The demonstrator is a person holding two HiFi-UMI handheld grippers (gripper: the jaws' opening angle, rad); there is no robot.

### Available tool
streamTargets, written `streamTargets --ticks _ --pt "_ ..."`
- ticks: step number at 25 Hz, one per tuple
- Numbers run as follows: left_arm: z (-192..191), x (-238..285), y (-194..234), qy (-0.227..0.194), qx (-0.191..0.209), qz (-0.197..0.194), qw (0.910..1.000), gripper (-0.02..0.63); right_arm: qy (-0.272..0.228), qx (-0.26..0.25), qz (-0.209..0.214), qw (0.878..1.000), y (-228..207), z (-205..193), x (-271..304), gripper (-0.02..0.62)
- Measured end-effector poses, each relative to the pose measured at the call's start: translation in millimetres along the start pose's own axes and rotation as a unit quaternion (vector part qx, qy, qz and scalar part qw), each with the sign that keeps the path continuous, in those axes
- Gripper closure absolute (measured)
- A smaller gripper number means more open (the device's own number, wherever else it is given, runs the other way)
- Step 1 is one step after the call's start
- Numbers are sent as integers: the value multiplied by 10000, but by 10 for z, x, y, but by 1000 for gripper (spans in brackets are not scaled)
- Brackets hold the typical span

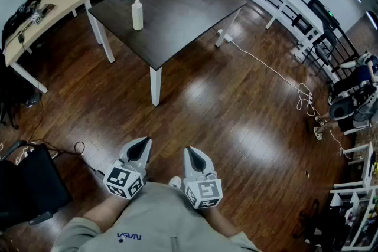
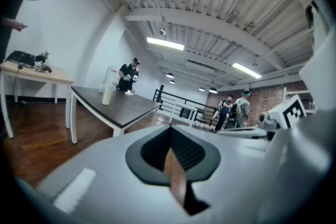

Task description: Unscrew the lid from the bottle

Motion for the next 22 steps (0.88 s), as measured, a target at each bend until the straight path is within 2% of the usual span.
streamTargets --ticks 8,15,22 --pt "271 -281 1133 -196 -121 355 9991 603 46 -329 339 9989 614 294 963 598" --pt "318 -527 1652 -414 -278 892 9948 603 138 -641 958 9932 896 470 1621 598" --pt "402 -792 1949 -701 -384 1655 9830 603 226 -902 1746 9802 1113 630 2121 598"
Point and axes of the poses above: the fingertips, and each gripper's own axes: x forward along the fingers, y to its left, z out of its top, the point moved 10 cm from there along -x, backward along the fingers, and after that the axes turned 14 degrees about z, right-handed, at the moved point
